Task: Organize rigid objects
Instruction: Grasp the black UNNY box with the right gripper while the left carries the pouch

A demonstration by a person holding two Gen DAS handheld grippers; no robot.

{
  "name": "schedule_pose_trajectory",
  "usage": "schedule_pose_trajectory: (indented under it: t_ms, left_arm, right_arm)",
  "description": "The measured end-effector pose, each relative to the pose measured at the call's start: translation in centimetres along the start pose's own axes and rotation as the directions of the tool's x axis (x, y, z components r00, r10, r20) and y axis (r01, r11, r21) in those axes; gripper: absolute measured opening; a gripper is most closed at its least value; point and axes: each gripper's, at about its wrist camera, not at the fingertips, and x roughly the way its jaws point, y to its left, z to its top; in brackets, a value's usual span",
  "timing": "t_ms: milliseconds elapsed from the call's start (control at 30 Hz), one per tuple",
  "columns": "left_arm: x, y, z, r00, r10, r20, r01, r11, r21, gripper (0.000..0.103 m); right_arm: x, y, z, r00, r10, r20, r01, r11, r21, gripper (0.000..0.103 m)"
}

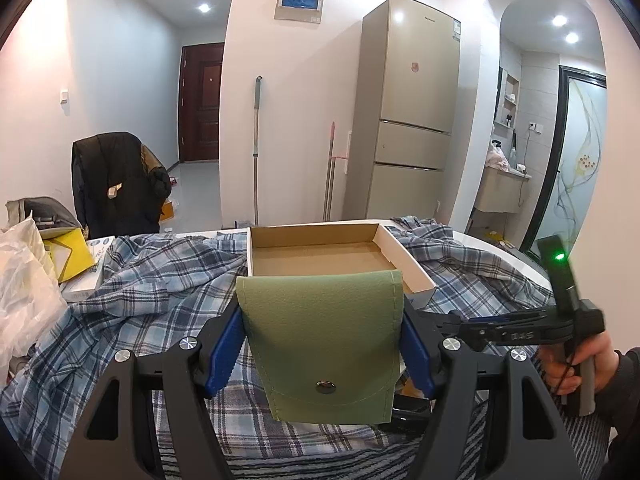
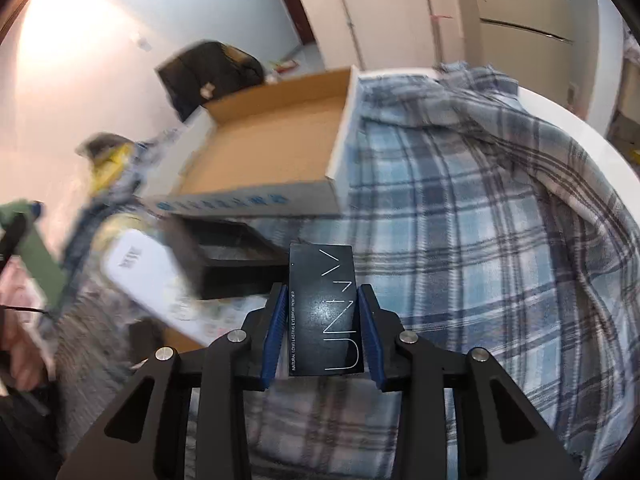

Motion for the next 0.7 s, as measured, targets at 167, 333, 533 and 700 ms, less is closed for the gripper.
schedule_pose_trajectory:
  t_ms: [167,333,533,700]
  left_arm:
    - [-0.9,-0.1,0.3,1.0,0.001,0.008,-0.001,1.0,-0.001,0.072]
    - [-0.8,-0.5,0.4,1.0,0.013,0.015,-0.013,1.0,0.016,0.072]
    - [-0.5,-0.6,0.7,0.999,0.048,0.014,-0.049,0.998,0.033,0.072]
    - [-0.1,-0.5,2.6,0.996,0.076,0.048,-0.077,0.996,0.038,0.072]
  right_arm:
    - [-2.2,-0.6,-0.4,0.917,0.398,0.025,-0.399,0.914,0.069,0.033]
    - [-3.4,1.1,-0.5,0.909,0.415,0.034,-0.415,0.91,-0.009,0.033]
    - [-4.2,2.0,0.1,0.944,0.326,0.054,-0.325,0.945,-0.023,0.033]
    - [-5.0,1.3,2.6,0.956,0.277,0.098,-0.281,0.96,0.023,0.033]
